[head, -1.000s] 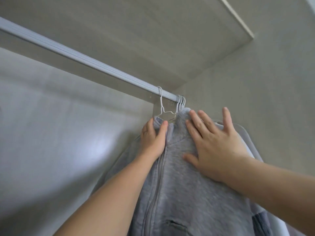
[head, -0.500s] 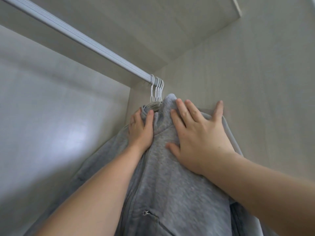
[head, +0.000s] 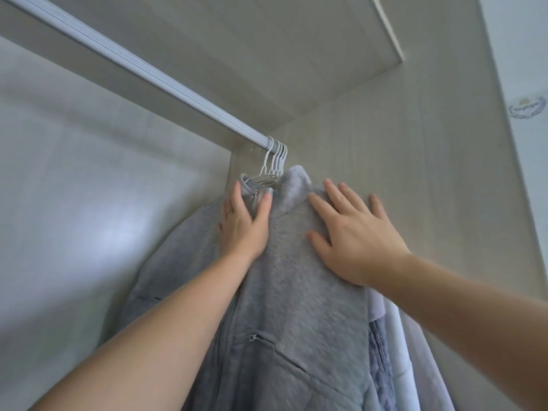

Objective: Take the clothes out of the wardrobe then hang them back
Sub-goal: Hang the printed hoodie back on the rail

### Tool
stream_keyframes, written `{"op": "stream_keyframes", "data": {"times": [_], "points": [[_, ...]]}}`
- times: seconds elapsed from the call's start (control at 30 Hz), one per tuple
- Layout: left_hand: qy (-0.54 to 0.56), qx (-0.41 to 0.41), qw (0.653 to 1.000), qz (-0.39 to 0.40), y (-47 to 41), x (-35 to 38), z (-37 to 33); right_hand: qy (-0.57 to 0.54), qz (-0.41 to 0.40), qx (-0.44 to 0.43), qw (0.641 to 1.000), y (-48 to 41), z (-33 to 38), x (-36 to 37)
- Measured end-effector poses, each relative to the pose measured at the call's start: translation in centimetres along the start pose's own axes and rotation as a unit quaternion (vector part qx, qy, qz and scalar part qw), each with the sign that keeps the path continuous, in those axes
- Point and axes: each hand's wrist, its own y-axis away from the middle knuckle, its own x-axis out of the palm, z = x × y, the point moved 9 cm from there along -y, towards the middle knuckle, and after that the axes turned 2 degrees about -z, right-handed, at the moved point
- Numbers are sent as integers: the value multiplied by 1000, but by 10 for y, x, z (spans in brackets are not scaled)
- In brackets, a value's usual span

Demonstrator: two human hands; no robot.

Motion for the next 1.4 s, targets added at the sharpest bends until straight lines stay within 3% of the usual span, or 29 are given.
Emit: {"op": "stream_keyframes", "data": {"times": [0.1,0.27,0.5,0.77,1.0,1.4], "points": [[-29,157,986,-37,38,-22,-50,0,-39,-22,999,35,-15,-29],[-13,293,956,20,120,-14,-140,6,-46,0,999,107,-64,-64],[-12,341,922,182,281,36,-237,-6,9,53,999,254,-150,-96],[54,286,890,351,511,121,-297,-17,165,203,965,504,-256,-103],[85,199,822,526,743,190,-352,-8,264,398,879,726,-325,-138],[135,141,654,731,1028,300,-424,103,384,637,660,1000,-420,-184]]}}
